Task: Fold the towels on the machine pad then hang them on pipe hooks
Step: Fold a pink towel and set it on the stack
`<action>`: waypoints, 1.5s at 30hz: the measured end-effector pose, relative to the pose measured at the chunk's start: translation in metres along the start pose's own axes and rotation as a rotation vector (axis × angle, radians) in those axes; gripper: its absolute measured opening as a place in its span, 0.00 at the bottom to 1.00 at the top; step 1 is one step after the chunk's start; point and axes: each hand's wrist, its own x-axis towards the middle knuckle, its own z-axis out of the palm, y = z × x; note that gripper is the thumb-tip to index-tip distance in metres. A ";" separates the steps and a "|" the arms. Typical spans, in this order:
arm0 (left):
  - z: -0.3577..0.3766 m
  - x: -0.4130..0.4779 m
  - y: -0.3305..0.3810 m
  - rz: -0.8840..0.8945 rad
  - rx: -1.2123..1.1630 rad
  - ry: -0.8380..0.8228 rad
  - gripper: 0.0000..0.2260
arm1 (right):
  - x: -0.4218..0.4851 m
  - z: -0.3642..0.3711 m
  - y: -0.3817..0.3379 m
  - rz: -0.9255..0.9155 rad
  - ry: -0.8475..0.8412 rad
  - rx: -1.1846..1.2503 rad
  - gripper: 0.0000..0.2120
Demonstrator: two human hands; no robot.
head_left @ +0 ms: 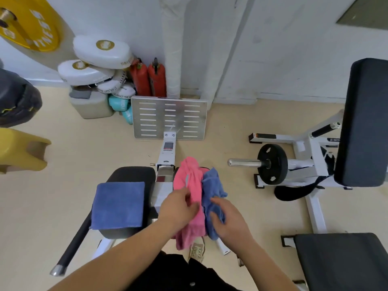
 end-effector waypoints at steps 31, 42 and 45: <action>-0.105 -0.160 0.109 0.110 -0.829 0.464 0.06 | -0.074 -0.122 -0.119 -0.510 -0.005 0.355 0.09; -0.057 -0.185 0.146 0.374 -0.636 0.461 0.04 | -0.108 -0.152 -0.134 -0.534 0.085 0.367 0.05; -0.058 -0.183 0.146 0.392 -0.613 0.481 0.06 | -0.113 -0.162 -0.128 -0.609 0.097 0.210 0.08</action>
